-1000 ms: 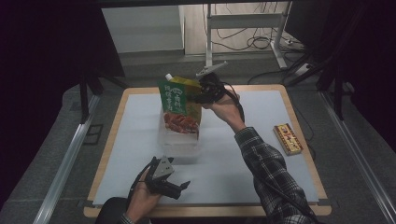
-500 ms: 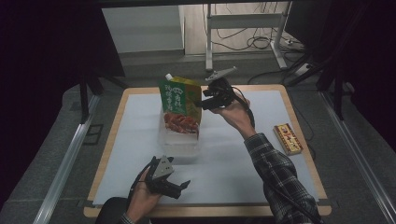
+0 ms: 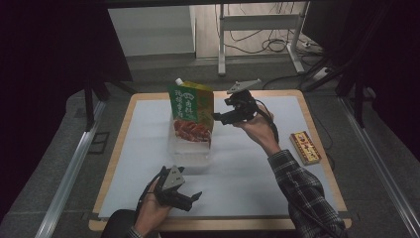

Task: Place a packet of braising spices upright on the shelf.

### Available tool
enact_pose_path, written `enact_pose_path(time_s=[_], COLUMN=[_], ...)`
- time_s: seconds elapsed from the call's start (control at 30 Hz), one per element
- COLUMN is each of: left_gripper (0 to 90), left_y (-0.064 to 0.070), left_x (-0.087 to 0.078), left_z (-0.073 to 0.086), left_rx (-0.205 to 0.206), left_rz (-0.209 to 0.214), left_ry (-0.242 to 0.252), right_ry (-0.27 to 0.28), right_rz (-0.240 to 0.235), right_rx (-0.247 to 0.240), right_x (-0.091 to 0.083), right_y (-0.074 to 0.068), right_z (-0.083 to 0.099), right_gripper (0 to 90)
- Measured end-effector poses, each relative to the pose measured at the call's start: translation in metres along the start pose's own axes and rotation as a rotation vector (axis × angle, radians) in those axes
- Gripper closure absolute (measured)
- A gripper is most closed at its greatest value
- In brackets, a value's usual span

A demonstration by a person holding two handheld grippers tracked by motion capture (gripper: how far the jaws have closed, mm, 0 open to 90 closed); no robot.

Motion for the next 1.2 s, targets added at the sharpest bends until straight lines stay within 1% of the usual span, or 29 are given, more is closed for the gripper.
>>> enact_pose_path(time_s=[0.03, 0.2, 0.37, 0.57, 0.8, 0.87, 1.03, 1.2], left_gripper=[0.0, 0.0, 0.0, 0.0, 0.0, 0.0, 0.0, 0.0], left_y=[0.0, 0.0, 0.0, 0.001, 0.001, 0.001, 0.001, 0.002], left_x=[0.0, 0.0, 0.001, 0.001, 0.001, 0.001, 0.001, 0.002], left_z=[0.0, 0.0, 0.0, 0.0, 0.0, 0.0, 0.0, -0.001], left_rx=[0.0, 0.002, 0.003, 0.005, 0.004, 0.003, 0.002, 0.007], left_rz=[0.0, 0.002, 0.001, 0.001, 0.0, -0.001, 0.001, 0.008], left_ry=[0.0, -0.003, -0.003, -0.002, 0.001, 0.002, 0.005, 0.002], right_ry=[0.004, 0.029, 0.048, 0.045, 0.033, 0.03, 0.032, 0.024], right_rz=[-0.001, -0.006, -0.016, -0.033, -0.032, -0.029, -0.039, -0.041], right_rx=[0.002, -0.017, -0.017, -0.015, -0.022, -0.02, -0.007, -0.007], right_x=[-0.001, -0.008, -0.013, -0.017, -0.021, -0.022, -0.026, -0.03], right_y=[0.0, -0.002, -0.004, -0.007, -0.008, -0.008, -0.008, -0.01], right_z=[0.001, 0.006, 0.01, 0.017, 0.026, 0.029, 0.034, 0.04], right_gripper=[21.5, 16.9, 12.7, 9.8, 8.5, 8.3, 7.8, 7.6])
Point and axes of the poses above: each handheld gripper's, and its own axes: x roughly forward along the jaws, z roughly out of its underside, y roughly to its right, the point moved 2 cm from there along x, roughly forward along the jaws, and after that the axes turned 13 degrees about x, right-handed, at the moved point
